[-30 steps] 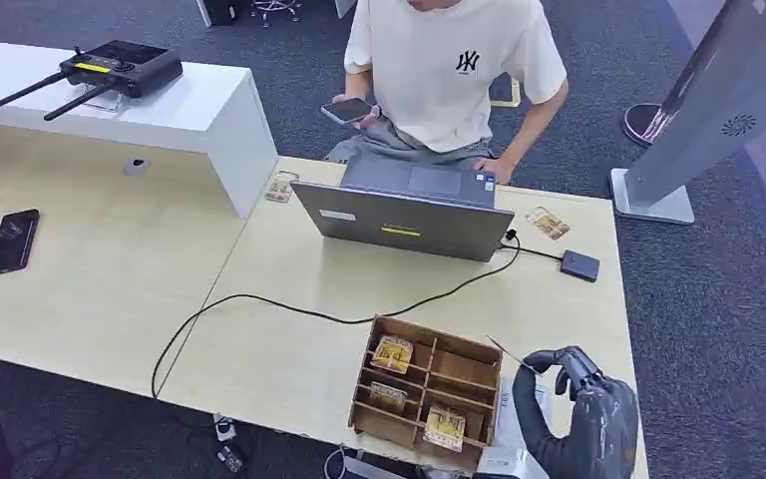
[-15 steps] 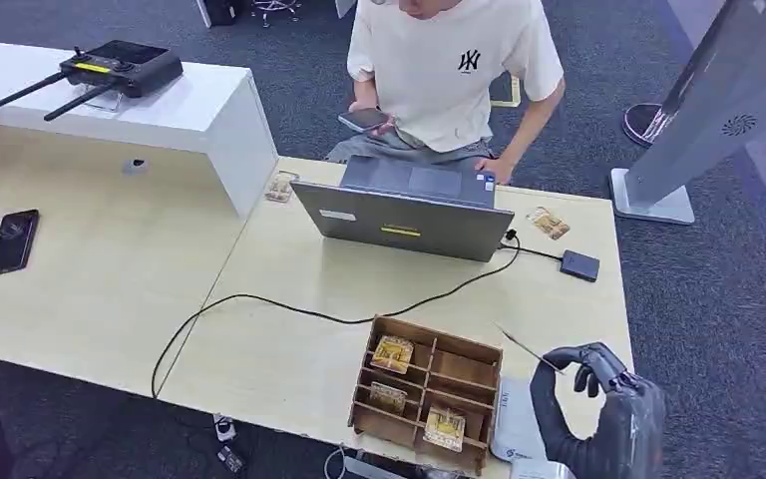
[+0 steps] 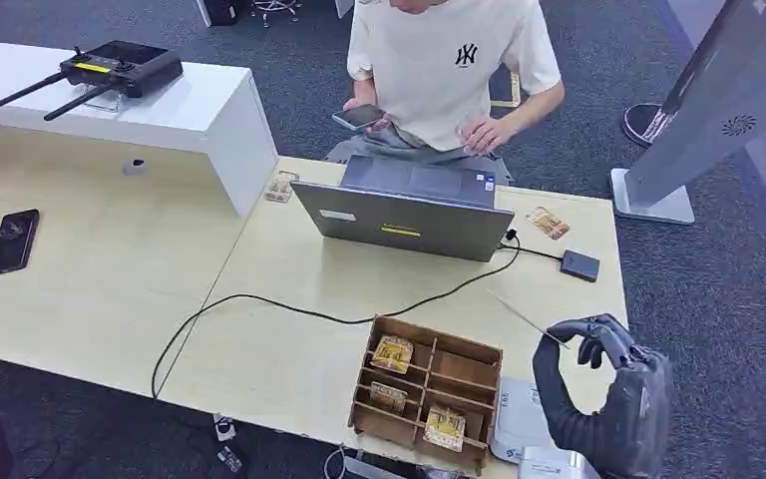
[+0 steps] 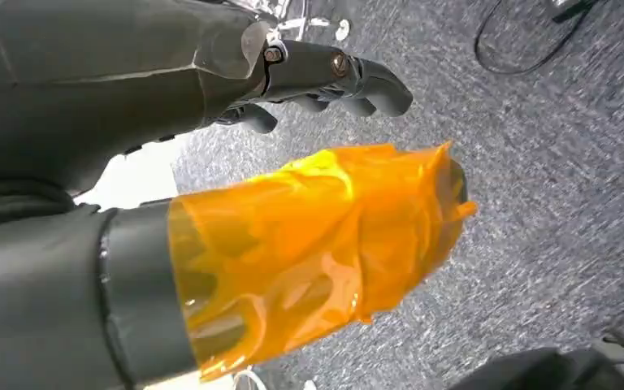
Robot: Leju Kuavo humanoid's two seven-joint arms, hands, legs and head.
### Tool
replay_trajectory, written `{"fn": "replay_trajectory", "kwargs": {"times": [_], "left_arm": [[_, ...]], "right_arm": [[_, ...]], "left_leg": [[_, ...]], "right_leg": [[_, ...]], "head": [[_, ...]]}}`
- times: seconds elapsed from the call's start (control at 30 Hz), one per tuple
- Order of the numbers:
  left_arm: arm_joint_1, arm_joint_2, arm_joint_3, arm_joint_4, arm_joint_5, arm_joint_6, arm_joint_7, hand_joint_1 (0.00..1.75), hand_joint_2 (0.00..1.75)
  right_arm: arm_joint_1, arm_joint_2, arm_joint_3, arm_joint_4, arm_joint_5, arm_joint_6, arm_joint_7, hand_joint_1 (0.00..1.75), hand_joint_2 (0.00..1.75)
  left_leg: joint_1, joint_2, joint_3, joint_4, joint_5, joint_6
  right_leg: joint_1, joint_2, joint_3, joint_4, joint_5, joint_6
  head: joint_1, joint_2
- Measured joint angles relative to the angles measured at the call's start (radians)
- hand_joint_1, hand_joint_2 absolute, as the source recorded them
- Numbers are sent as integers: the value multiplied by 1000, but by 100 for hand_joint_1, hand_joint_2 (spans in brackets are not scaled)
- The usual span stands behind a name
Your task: Pass the card to the sensor for recognition and then transmit it.
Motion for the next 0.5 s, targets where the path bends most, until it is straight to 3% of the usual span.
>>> {"fn": "replay_trajectory", "kwargs": {"times": [0.5], "left_arm": [[-27, 10, -65, 7, 0, 0, 12, 0, 0]], "right_arm": [[-147, 46, 0, 42, -19, 56, 32, 175, 175]], "left_leg": [[0, 0, 0, 0, 0, 0]], "right_leg": [[0, 0, 0, 0, 0, 0]], "head": [[0, 0]]}}
